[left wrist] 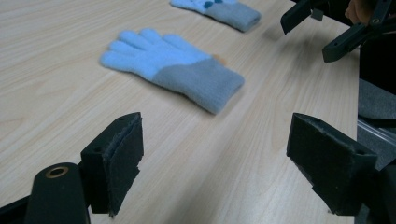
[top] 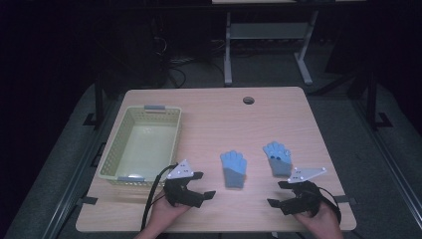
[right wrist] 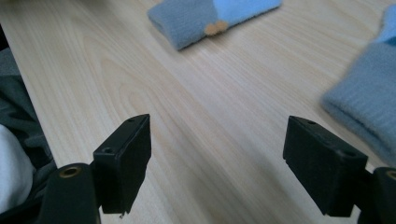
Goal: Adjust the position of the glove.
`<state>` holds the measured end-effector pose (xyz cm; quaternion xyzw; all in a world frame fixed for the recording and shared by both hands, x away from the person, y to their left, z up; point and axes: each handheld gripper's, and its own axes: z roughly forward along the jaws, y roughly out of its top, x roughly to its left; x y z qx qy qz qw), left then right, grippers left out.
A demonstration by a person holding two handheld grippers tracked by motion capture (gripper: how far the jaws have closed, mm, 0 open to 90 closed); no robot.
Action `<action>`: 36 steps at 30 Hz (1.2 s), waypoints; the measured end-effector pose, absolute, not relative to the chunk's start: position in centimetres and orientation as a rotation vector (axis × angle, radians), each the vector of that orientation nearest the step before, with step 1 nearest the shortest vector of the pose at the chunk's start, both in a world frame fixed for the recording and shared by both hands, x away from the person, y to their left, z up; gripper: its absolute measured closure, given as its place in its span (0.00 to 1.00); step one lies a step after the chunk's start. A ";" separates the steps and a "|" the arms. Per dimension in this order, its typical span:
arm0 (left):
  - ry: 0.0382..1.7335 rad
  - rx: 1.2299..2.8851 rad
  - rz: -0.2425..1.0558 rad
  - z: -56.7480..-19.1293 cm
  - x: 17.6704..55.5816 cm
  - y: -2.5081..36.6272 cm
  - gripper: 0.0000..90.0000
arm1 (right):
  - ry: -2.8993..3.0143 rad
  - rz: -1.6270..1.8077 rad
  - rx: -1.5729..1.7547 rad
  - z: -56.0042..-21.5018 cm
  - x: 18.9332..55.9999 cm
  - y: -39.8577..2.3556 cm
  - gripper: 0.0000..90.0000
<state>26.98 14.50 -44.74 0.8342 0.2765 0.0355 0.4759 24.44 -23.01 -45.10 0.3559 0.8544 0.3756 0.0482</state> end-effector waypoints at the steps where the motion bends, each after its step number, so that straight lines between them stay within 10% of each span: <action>1: 0.674 2.045 0.089 -44.8 27.0 14.4 0.20 | 2.599 1.147 1.080 -45.0 24.3 -23.1 0.26; 36: 0.688 1.995 0.086 -44.5 27.0 14.8 0.20 | 2.680 1.050 1.046 -40.6 29.3 -22.6 0.26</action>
